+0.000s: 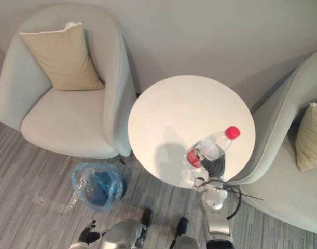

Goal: Gather rubbish on tea table into small bin, then transfer packed bag to large trash can.

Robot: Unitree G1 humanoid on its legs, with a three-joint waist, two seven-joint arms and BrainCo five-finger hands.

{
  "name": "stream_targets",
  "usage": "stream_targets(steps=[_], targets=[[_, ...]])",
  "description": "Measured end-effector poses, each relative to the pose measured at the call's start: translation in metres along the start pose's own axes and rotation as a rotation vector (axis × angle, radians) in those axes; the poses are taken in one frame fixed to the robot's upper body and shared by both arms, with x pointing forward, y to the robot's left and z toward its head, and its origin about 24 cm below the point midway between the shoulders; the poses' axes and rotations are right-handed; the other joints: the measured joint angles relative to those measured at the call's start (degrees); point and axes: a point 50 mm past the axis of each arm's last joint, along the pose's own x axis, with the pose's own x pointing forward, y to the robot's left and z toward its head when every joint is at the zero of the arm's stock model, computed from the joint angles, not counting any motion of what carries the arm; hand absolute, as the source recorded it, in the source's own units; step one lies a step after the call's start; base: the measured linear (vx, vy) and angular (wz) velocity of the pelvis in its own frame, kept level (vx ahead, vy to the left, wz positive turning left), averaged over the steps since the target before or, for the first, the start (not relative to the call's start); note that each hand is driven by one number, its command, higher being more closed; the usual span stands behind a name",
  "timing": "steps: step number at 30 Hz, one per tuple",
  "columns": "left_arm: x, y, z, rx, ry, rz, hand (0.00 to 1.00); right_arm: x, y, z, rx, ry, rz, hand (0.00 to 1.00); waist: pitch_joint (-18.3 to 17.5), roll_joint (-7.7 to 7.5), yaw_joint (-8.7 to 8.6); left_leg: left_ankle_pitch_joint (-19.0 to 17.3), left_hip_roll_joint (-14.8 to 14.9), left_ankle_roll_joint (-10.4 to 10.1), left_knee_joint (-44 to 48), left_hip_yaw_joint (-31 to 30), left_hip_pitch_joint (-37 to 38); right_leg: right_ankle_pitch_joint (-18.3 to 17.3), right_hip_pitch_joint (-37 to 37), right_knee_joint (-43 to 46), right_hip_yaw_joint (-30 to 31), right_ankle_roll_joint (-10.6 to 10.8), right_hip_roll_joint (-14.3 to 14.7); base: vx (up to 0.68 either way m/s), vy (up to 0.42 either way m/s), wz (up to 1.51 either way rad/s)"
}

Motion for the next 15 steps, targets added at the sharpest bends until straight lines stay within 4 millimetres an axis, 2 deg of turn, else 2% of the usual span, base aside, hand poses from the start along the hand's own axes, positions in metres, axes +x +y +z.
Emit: stream_targets(steps=[4, 8, 12, 13, 14, 15], targets=[[-0.002, 0.005, -0.008, 0.014, 0.022, 0.01, 0.0, -0.01, 0.0, -0.001, 0.02, 0.008, -0.003, 1.0, -1.69, -1.16, -1.18, 0.0, -0.03, 0.0, 0.03, 0.03, 0.63, 0.04, 0.49, -0.43, -0.02, 0.07, 0.03, 0.0, 0.0, 0.0], [-0.002, 0.004, -0.009, 0.019, 0.03, 0.005, 0.0, -0.015, -0.004, 0.002, 0.017, -0.001, -0.007, 1.0, -2.09, -0.89, -1.26, -0.01, -0.13, 0.01, 0.97, -0.13, 0.16, 0.01, 0.85, -0.11, -0.31, 0.05, -0.15, -0.04, 0.002, 0.04], [-0.001, -0.001, -0.002, 0.015, 0.001, -0.006, 0.0, -0.007, 0.002, 0.017, 0.033, -0.075, 0.011, 1.0, -1.44, 0.72, -1.47, -0.07, 0.28, -0.04, 4.95, -0.07, -4.88, -0.55, -4.09, 4.27, -0.5, -0.15, -0.16, -0.12, 0.02, 0.06], [-0.001, -0.002, 0.001, 0.019, -0.014, -0.012, 0.0, -0.001, 0.005, 0.021, 0.036, -0.1, 0.02, 1.0, -1.19, 1.47, -1.57, -0.01, 0.54, -0.11, 6.15, -0.08, -7.02, -1.37, -6.83, 7.08, -0.61, -0.5, -0.18, -0.24, -0.002, 0.13], [-0.001, -0.004, 0.006, 0.028, -0.034, -0.021, 0.0, 0.003, 0.009, 0.025, 0.038, -0.121, 0.033, 1.0, -1.38, 2.17, -1.66, 0.18, 0.52, -0.67, 5.47, -0.93, -8.54, -2.57, -9.09, 9.45, -1.16, -1.73, -0.08, -0.21, -0.006, 0.21], [-0.001, -0.004, 0.006, 0.031, -0.036, -0.023, 0.0, 0.004, 0.01, 0.026, 0.036, -0.126, 0.037, 1.0, -1.48, 2.23, -2.03, -0.4, 0.59, -0.62, 3.93, -1.09, -8.52, -2.74, -9.5, 9.72, -1.34, -2.12, -0.04, -0.2, -0.028, 0.52]])
